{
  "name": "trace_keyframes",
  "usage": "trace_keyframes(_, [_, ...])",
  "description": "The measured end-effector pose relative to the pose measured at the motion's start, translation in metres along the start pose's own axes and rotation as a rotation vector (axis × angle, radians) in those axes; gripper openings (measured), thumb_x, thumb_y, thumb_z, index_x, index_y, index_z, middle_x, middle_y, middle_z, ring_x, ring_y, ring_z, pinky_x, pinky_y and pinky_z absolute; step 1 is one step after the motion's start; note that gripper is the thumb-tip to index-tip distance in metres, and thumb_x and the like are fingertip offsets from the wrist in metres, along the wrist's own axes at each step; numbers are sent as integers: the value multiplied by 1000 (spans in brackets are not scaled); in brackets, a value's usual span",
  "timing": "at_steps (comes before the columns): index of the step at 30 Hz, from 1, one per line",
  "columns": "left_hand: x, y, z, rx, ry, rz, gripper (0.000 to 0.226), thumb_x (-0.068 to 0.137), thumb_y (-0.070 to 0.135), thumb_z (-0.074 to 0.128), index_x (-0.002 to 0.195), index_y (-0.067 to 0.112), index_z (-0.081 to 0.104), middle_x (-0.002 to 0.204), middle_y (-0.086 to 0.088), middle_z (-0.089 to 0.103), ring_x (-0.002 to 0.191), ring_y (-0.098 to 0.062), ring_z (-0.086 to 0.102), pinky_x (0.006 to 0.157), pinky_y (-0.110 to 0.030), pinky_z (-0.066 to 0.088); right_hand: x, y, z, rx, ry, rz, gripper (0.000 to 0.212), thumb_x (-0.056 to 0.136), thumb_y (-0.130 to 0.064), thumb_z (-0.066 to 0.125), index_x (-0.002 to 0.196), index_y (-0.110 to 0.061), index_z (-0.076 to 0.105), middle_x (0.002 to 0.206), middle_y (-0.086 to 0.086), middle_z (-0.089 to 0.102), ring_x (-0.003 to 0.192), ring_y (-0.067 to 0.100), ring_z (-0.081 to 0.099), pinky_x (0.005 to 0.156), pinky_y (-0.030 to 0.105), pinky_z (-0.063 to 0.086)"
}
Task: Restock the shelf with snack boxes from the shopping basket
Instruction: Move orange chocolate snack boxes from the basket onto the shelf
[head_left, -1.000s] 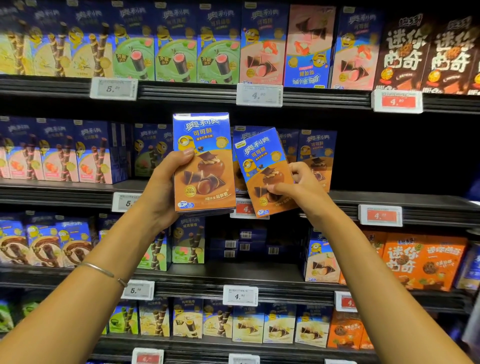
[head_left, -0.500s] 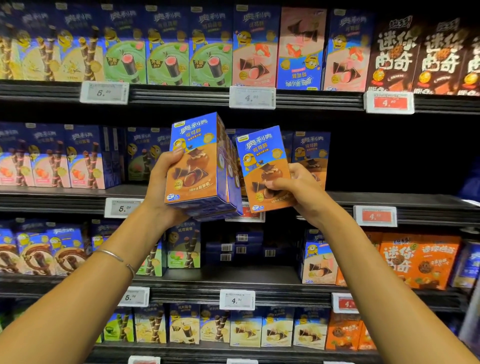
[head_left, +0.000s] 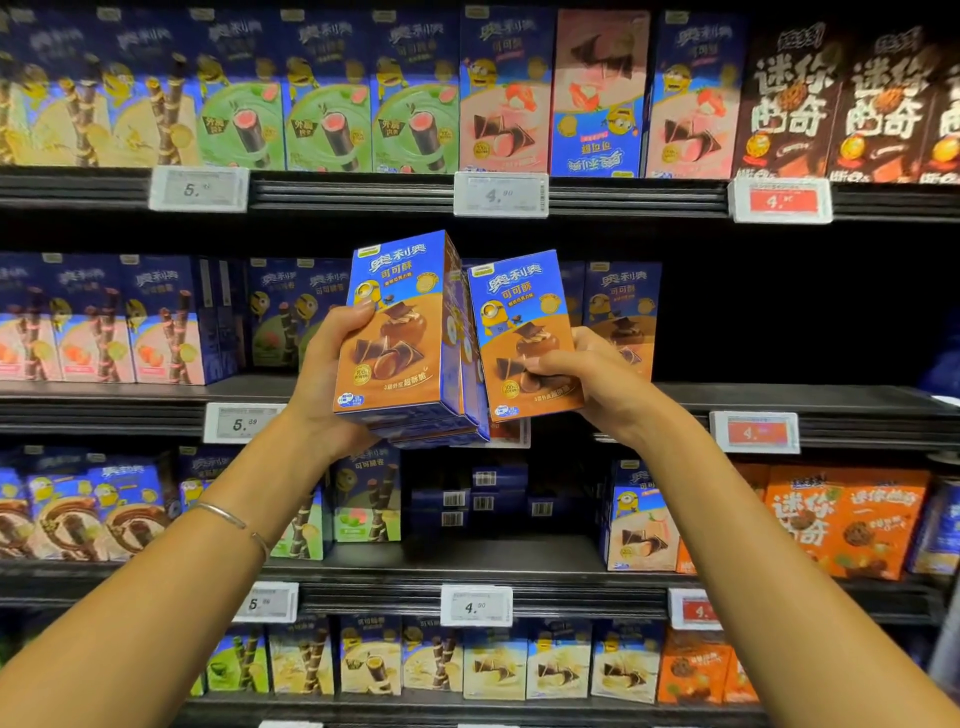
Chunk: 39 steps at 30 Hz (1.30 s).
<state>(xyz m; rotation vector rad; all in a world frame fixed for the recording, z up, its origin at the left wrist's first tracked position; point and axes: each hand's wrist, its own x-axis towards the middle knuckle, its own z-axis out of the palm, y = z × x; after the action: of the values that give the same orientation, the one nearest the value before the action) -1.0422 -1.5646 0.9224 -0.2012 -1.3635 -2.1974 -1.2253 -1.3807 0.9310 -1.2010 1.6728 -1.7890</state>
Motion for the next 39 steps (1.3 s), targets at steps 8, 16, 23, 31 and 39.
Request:
trace_keyframes(8, [-1, -1, 4, 34, -18, -24, 45, 90, 40, 57, 126, 13, 66, 113, -6, 77, 97, -26, 75, 87, -42, 62, -3, 1, -2, 67, 20, 14, 23, 88, -12, 72, 107, -13, 59, 86, 3, 77, 81, 16, 76, 65, 21, 57])
trace_keyframes(16, [-3, -6, 2, 56, -12, 56, 38, 99, 35, 48, 111, 14, 77, 107, -8, 78, 93, -26, 77, 86, -43, 62, -14, 6, -9, 120, 248, -83, 55, 85, -10, 74, 131, -1, 45, 91, 9, 76, 81, 17, 75, 69, 29, 59])
trace_keyframes(23, [-9, -6, 3, 88, 21, 113, 35, 99, 34, 50, 119, 14, 70, 109, -7, 77, 96, -26, 75, 93, -45, 59, -18, 10, -24, -53, 484, -204, 56, 81, -17, 83, 125, -9, 48, 109, 6, 75, 94, 17, 75, 73, 25, 58])
trace_keyframes(31, [-7, -4, 5, 74, 24, 103, 36, 99, 35, 50, 121, 14, 69, 109, -7, 77, 97, -26, 75, 92, -44, 60, -8, 17, -23, -282, 468, -157, 51, 86, -21, 80, 123, -12, 46, 112, 4, 70, 98, 15, 72, 80, 31, 60])
trace_keyframes(39, [-4, -4, 3, 66, 21, 81, 34, 100, 35, 51, 115, 15, 74, 110, -8, 77, 96, -27, 76, 90, -45, 61, -1, 17, -21, -505, 505, -145, 47, 89, -30, 77, 125, -17, 49, 116, -3, 62, 97, 6, 63, 68, 16, 47])
